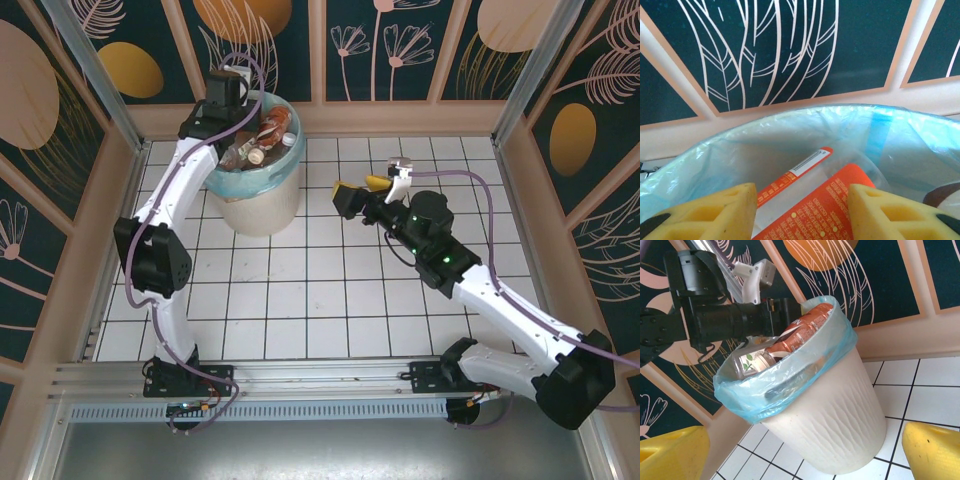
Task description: Put the plastic bottles in the bin
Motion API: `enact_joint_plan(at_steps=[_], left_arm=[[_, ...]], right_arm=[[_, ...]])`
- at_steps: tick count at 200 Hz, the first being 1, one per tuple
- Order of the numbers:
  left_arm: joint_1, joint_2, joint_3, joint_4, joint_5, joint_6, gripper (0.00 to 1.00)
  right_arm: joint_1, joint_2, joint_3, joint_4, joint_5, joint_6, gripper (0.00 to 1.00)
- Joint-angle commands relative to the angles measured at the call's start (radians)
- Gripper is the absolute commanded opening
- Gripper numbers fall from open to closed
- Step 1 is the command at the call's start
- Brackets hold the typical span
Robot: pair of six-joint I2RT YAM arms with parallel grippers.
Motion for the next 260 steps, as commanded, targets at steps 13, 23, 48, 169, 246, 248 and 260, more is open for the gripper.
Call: enact_joint_plan(at_steps=[13, 23, 48, 169, 246, 248, 260], left_arm=[[0.008, -0.044, 0.074, 0.003, 0.002, -0.024, 0.57], [0.007, -0.053, 0.11, 0.009, -0.002, -0.032, 0.59], [0.007, -0.121, 0.135, 0.045, -0.031, -0.054, 0.64], [0.008, -1.17, -1.482, 0.724, -0.539, -0.216, 0.85], [0.032, -0.905, -1.897, 1.453, -0.475, -0.112, 0.88], [0.035, -0.894, -1.897, 1.461, -0.459, -0.109, 0.89], [0.044, -0.814, -1.897, 1.532, -0.405, -0.1, 0.89]], right_arm=[[-0.009, 0.012, 0.033, 0.04, -0.02, 0.021, 0.99], [-0.009, 0.014, 0.038, 0.035, -0.02, 0.022, 0.99], [-0.013, 0.021, 0.063, -0.026, 0.017, 0.025, 0.99], [-0.387, -0.054, -0.154, -0.044, 0.394, -0.355, 0.99], [-0.55, 0.168, -0.629, 0.823, 0.23, -0.45, 0.99], [-0.556, 0.172, -0.631, 0.836, 0.21, -0.452, 0.99], [-0.577, 0.196, -0.638, 0.905, 0.156, -0.447, 0.99]])
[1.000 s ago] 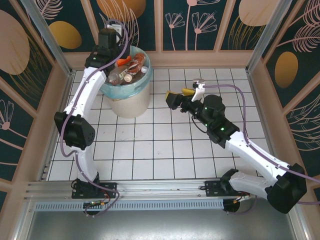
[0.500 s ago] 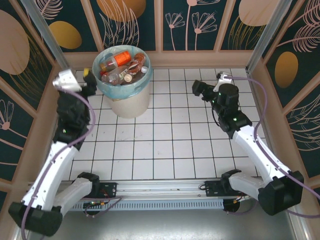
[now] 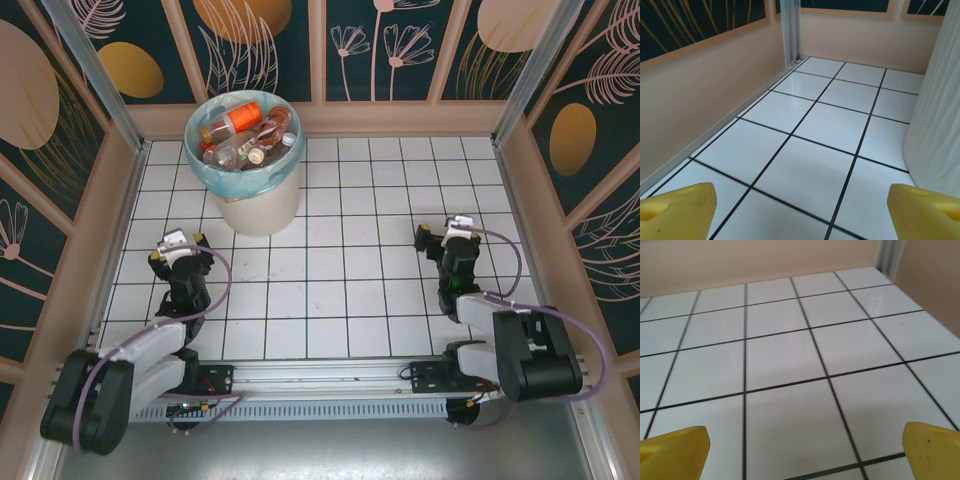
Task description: Put the plastic bottles in the bin
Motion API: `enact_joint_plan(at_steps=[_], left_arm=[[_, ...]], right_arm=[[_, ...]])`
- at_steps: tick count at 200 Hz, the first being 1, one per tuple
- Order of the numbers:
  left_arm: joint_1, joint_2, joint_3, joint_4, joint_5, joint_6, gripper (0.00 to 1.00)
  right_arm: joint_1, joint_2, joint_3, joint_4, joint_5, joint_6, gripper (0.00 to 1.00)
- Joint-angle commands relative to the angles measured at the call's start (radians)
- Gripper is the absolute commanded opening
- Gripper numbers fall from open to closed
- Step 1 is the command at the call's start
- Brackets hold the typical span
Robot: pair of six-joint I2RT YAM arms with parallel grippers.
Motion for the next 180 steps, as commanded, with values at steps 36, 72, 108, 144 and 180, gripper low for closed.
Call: enact_joint_plan(at_steps=[36, 72, 108, 144, 180], left_arm=[[0.037, 0.259, 0.081, 0.354, 0.198, 0.125, 0.91], [0.11, 0.316, 0.068, 0.477, 0.339, 0.176, 0.92], [0.239, 0.468, 0.02, 0.706, 0.481, 0.067, 0.94], [0.242, 0.454, 0.112, 0.495, 0.477, 0.069, 0.99], [0.242, 0.454, 0.103, 0.521, 0.481, 0.07, 0.99]], right_arm=[[-0.063, 0.009, 0.056, 0.187, -0.11, -0.027, 0.99], [-0.067, 0.114, -0.079, 0.478, -0.194, -0.093, 0.99], [-0.164, 0.349, -0.147, 0.848, -0.286, -0.016, 0.99], [-0.14, 0.318, -0.015, 0.54, -0.045, 0.035, 0.99], [-0.134, 0.322, -0.012, 0.541, -0.038, 0.032, 0.99]])
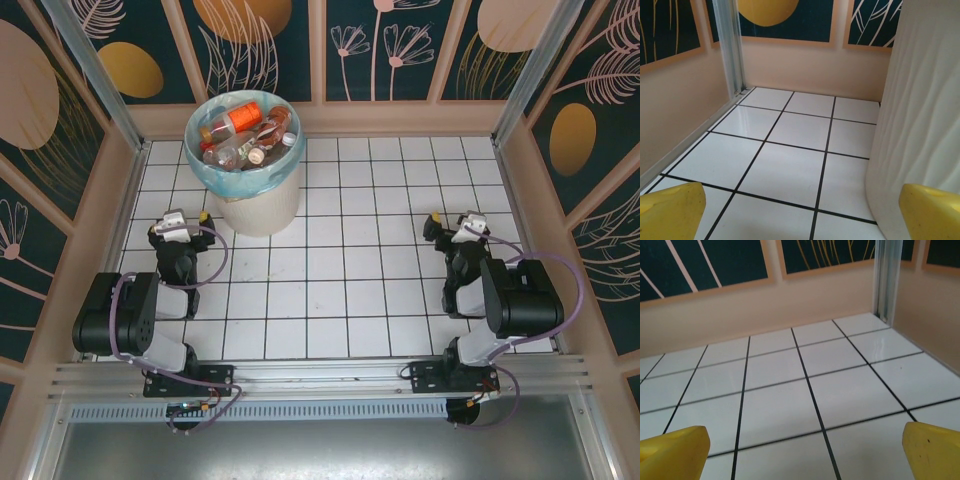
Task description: Put the plastic bottles in the bin
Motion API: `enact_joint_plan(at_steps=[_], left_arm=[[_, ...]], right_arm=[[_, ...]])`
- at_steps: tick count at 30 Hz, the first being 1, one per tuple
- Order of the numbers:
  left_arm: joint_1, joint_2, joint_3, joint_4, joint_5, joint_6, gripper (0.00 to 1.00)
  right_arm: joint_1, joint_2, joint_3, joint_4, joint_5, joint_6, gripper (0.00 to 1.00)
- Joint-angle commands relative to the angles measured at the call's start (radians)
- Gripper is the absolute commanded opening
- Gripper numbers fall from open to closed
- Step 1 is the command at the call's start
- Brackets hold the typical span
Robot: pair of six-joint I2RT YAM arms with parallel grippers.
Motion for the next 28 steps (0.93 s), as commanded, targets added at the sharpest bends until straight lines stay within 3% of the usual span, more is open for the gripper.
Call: enact_joint_plan(at_steps=[1, 28], left_arm=[[0.004, 0.001, 0.012, 0.0, 0.018, -0.022, 0.99], [0.003, 0.0, 0.013, -0.005, 0.02, -0.017, 0.99]], right_arm=[[0.004, -0.007, 0.005, -0.004, 0.066, 0.018, 0.99], [0.009, -0.006, 0.009, -0.007, 0.064, 0.013, 0.99]])
